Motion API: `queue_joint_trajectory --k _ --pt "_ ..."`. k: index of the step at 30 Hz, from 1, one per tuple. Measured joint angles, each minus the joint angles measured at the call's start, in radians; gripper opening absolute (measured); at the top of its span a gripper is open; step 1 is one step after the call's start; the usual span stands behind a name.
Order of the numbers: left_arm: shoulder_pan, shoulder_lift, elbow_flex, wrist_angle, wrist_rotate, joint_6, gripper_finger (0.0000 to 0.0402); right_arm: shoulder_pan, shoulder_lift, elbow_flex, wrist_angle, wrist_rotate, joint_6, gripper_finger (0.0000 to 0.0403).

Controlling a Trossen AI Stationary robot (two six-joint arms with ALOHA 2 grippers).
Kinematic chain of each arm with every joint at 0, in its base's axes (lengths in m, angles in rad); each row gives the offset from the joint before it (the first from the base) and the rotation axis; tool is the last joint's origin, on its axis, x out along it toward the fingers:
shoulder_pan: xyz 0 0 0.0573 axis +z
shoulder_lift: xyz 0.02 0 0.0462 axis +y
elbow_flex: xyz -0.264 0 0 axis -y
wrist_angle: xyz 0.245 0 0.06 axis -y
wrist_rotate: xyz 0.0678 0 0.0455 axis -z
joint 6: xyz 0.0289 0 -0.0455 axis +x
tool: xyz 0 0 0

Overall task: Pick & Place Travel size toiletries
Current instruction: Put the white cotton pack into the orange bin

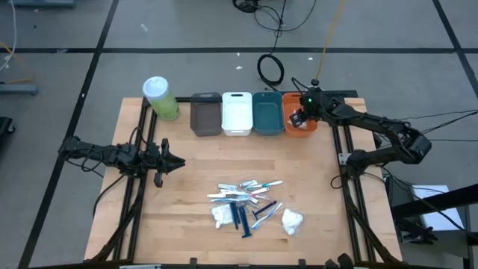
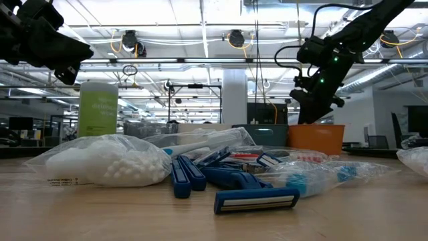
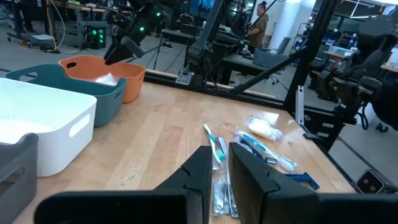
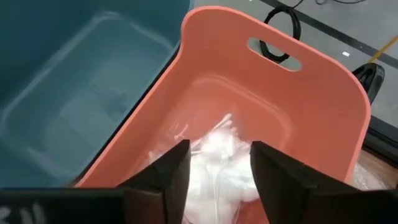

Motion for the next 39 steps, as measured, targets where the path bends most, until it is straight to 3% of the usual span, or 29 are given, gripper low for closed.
queue_joint_trajectory --k 6,12,20,25,32,39 --pt "0.0 0.0 0.0 0.0 0.0 0.0 0.0051 0.084 -0.102 0.0 0.033 -0.285 0.008 0.017" --pt "0.0 0.0 0.0 0.001 0.0 0.0 0.0051 0.307 -0.243 0.0 0.064 -0.52 -0.011 0.0159" --pt "0.0 0.0 0.0 0.001 0.0 0.0 0.0051 0.695 -0.332 0.0 0.061 -0.439 -0.01 0.0158" --pt "0.0 0.0 0.0 0.001 0.0 0.0 0.0051 0.873 -0.333 0.0 0.06 -0.345 0.035 0.0158" --pt "0.0 0.0 0.0 0.001 0.0 0.0 0.0051 1.045 -0.322 -0.008 0.066 -0.301 0.042 0.0157" --pt "0.0 0.0 0.0 0.0 0.0 0.0 0.0051 1.13 -0.322 -0.063 0.12 -0.299 0.042 0.0157"
